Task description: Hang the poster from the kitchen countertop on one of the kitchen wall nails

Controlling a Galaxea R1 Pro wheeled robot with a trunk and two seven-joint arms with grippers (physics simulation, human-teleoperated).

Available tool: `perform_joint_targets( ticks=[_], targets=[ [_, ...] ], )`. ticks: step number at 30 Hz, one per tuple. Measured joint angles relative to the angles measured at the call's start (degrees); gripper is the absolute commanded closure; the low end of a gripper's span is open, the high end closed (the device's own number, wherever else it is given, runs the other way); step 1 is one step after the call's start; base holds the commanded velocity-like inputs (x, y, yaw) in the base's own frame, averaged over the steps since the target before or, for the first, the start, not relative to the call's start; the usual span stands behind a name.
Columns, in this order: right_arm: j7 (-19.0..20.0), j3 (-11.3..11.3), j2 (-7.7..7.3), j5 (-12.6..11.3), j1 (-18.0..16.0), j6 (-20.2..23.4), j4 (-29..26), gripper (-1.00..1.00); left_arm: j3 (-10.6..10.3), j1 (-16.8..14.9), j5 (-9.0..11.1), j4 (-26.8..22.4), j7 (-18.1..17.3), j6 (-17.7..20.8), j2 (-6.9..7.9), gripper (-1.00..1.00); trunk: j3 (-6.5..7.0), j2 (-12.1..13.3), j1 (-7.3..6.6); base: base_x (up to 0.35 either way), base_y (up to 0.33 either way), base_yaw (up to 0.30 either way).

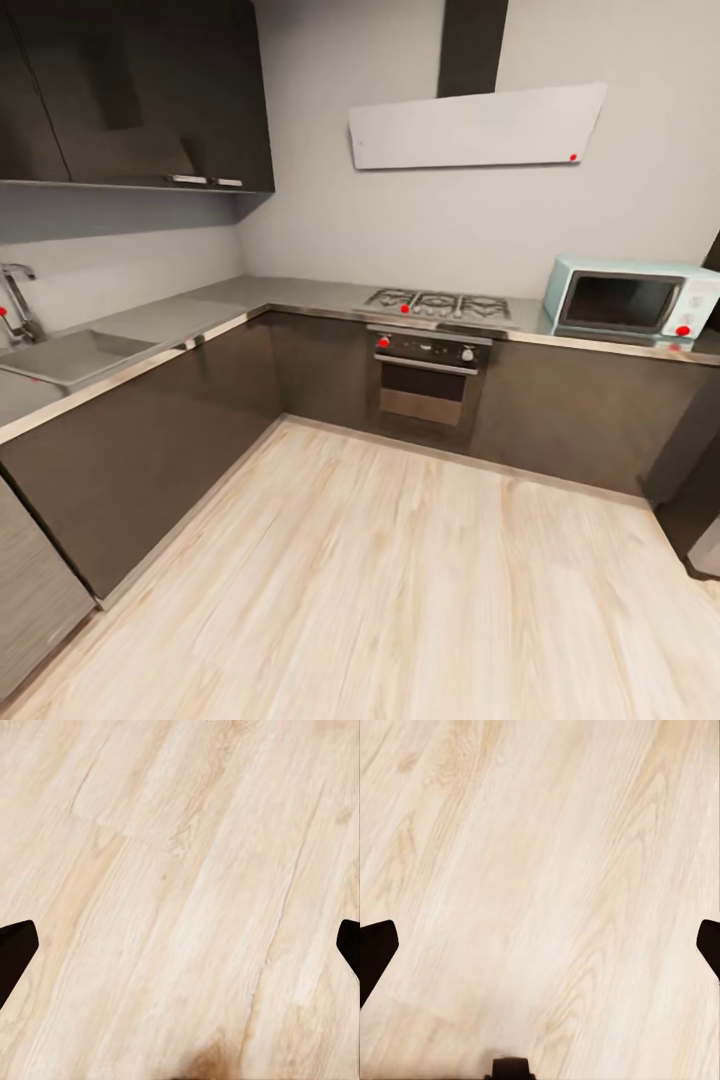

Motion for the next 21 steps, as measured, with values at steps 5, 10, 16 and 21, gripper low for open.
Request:
perform_joint_targets(
  ticks=[5,10,16,21],
  targets=[
    [0.1,0.0,0.0,0.0,0.0,0.0,0.0,-1.0,0.0,0.0,0.0,0.0,0.0,0.0,0.0,-1.0,-0.01,0.0,0.0,0.309,-0.139,0.08],
    [0.1,0.0,-0.02,0.0,0.0,0.0,0.0,-1.0,0.0,0.0,0.0,0.0,0.0,0.0,0.0,-1.0,-0.01,0.0,0.0,0.309,-0.144,0.228],
    [0.1,0.0,0.01,0.0,0.0,-0.1,0.0,-1.0,0.0,0.0,0.0,0.0,0.0,0.0,0.0,-1.0,-0.01,0.0,0.0,0.298,-0.186,0.277],
    [0.0,0.0,0.02,0.0,0.0,-0.1,0.0,-1.0,0.0,0.0,0.0,0.0,0.0,0.0,0.0,-1.0,-0.01,0.0,0.0,0.277,-0.217,0.284]
  ],
)
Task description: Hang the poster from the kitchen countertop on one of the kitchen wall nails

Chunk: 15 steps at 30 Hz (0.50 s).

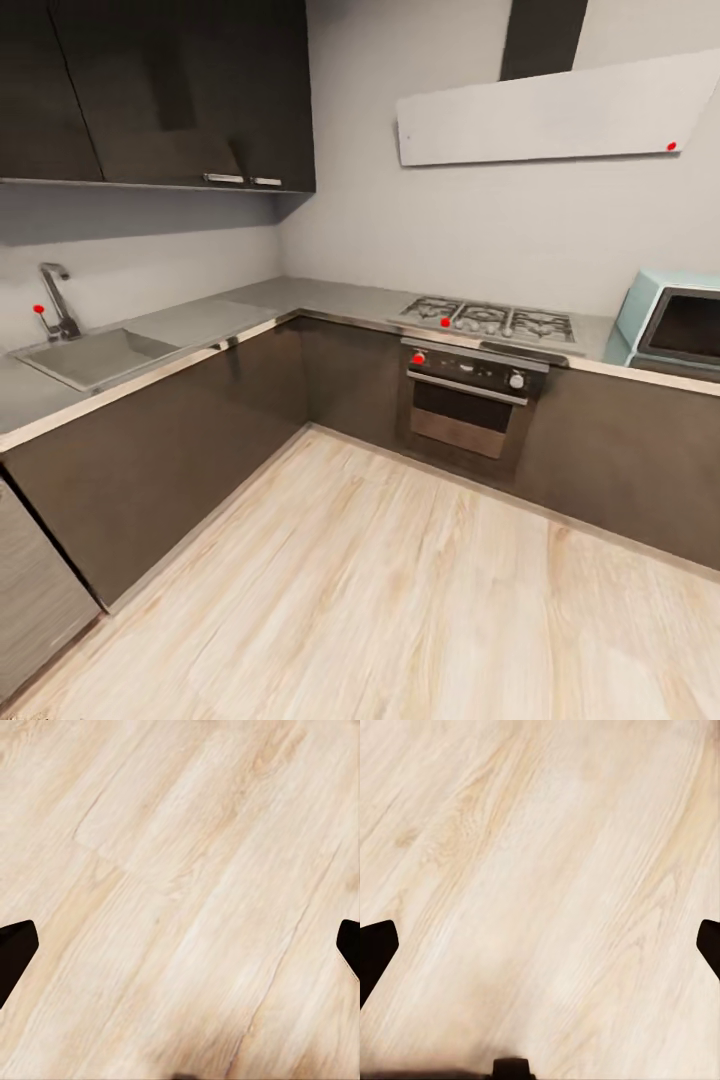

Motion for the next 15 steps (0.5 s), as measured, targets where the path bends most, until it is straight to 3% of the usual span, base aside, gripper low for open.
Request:
perform_joint_targets(
  ticks=[15],
  targets=[
    [-0.1,0.1,0.04,0.1,0.0,0.0,0.0,-1.0,0.0,0.0,0.0,0.0,0.0,0.0,0.0,-1.0,-0.17,0.0,0.01,0.216,-0.272,0.285]
  ],
)
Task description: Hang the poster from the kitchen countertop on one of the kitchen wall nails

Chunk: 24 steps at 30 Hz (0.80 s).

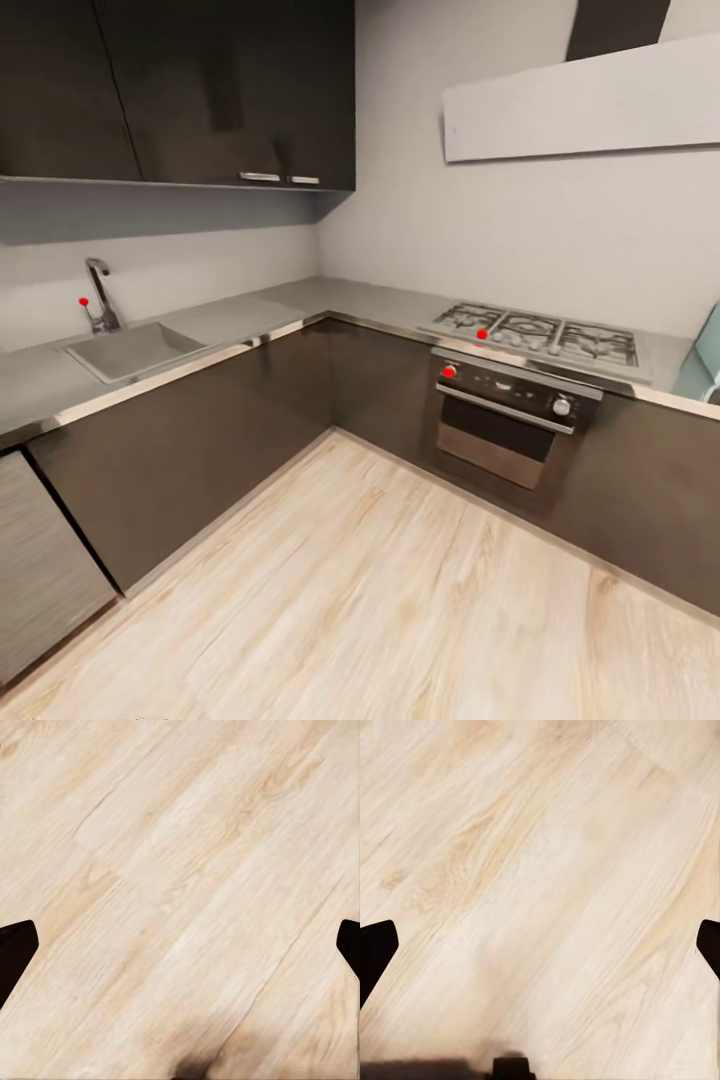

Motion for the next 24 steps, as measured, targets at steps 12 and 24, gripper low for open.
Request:
perform_joint_targets(
  ticks=[12,24],
  targets=[
    [-0.1,0.0,0.0,0.0,0.0,0.0,0.0,-1.0,0.0,0.0,0.0,0.0,0.0,0.0,0.0,-1.0,-0.28,0.0,0.01,0.182,-0.275,0.285],
    [-0.1,0.0,0.0,0.0,0.0,0.1,0.0,-1.0,0.0,0.0,0.0,0.0,0.0,0.0,-0.01,-1.0,-0.57,0.0,0.02,0.023,-0.045,0.285]
  ],
)
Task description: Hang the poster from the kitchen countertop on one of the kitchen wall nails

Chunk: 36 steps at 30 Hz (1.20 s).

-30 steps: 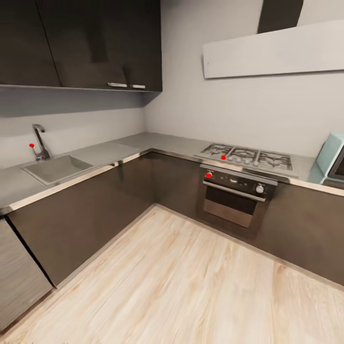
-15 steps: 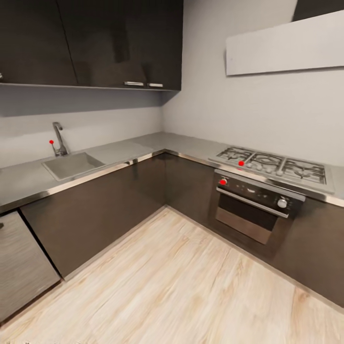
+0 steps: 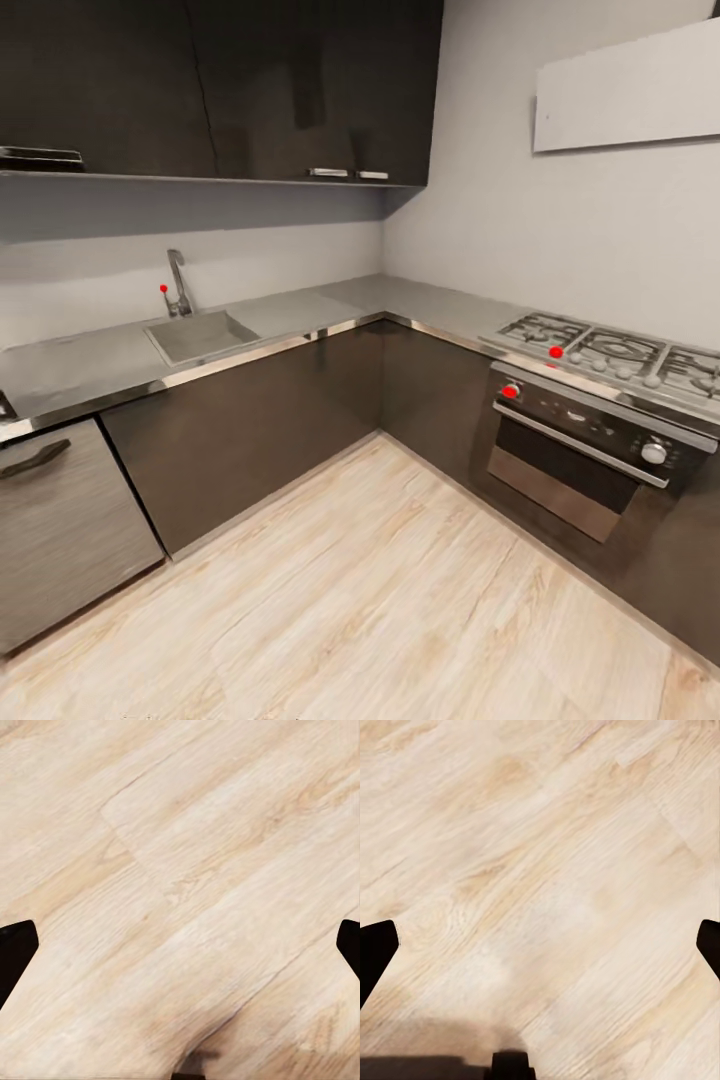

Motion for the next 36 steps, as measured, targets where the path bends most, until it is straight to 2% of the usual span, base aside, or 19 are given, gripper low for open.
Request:
perform_joint_targets(
  ticks=[7,8,14,34,36],
  targets=[
    [0.4,0.0,-0.07,0.0,0.0,0.1,0.5,-1.0,0.0,0.0,0.0,0.0,0.0,0.0,0.0,-1.0,-0.1,0.0,0.0,0.007,-0.034,0.123],
    [0.5,0.4,-0.1,1.6,0.0,0.0,1.9,-1.0,0.0,0.0,0.0,0.0,0.0,0.0,0.01,-1.0,-0.11,0.0,-0.01,0.053,-0.247,0.006],
    [0.5,0.6,-0.07,2.5,0.0,-0.1,2.2,-1.0,0.7,0.0,0.0,0.0,0.0,0.0,0.01,-1.0,-0.1,0.0,-0.01,0.09,-0.293,0.044],
    [0.0,0.6,0.57,2.7,0.0,-0.2,2.3,-1.0,1.2,0.0,0.0,0.0,0.0,0.0,0.0,-1.0,-0.1,0.0,-0.02,0.153,-0.309,0.281],
    [0.0,0.6,0.59,2.7,0.0,-0.2,2.3,-1.0,1.9,0.0,0.0,0.0,0.0,0.0,0.01,-1.0,-0.1,0.0,-0.02,0.157,-0.26,0.293]
  ],
)
